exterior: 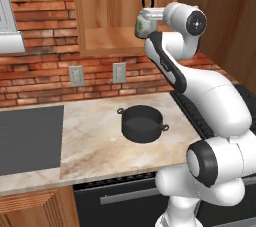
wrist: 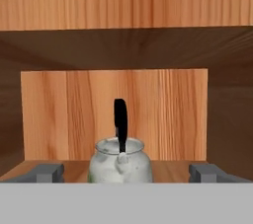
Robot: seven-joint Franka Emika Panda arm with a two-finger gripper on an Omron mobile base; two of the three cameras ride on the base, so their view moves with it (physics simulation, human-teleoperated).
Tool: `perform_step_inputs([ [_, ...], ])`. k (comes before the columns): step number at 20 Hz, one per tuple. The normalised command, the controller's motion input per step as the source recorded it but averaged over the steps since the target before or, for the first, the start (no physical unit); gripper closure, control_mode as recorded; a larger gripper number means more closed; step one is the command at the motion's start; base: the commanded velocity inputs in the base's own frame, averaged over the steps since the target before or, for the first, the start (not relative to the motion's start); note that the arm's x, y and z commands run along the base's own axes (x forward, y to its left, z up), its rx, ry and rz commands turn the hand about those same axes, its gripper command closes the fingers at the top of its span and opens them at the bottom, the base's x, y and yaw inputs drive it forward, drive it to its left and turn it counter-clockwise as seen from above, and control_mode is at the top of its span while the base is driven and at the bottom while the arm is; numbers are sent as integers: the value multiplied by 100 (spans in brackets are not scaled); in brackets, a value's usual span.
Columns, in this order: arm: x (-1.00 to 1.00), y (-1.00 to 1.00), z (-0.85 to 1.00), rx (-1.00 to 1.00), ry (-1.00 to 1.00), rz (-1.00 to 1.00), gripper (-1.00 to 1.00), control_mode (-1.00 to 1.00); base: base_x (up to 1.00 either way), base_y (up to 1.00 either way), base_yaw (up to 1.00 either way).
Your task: Pick the kettle from the cabinet and place it on a stove burner. Then pick the pot from the counter and place it on another stove burner. Finally, turn both burners on.
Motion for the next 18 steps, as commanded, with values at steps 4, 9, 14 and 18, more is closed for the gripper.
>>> perform_step_inputs([
  [4, 33, 0, 0, 0, 0, 0, -100, -100, 0, 0, 0],
  [9, 29, 0, 0, 0, 0, 0, -100, -100, 0, 0, 0],
  [14, 24, 1, 0, 0, 0, 0, -100, -100, 0, 0, 0],
  [18, 23, 1, 0, 0, 0, 0, -100, -100, 0, 0, 0],
])
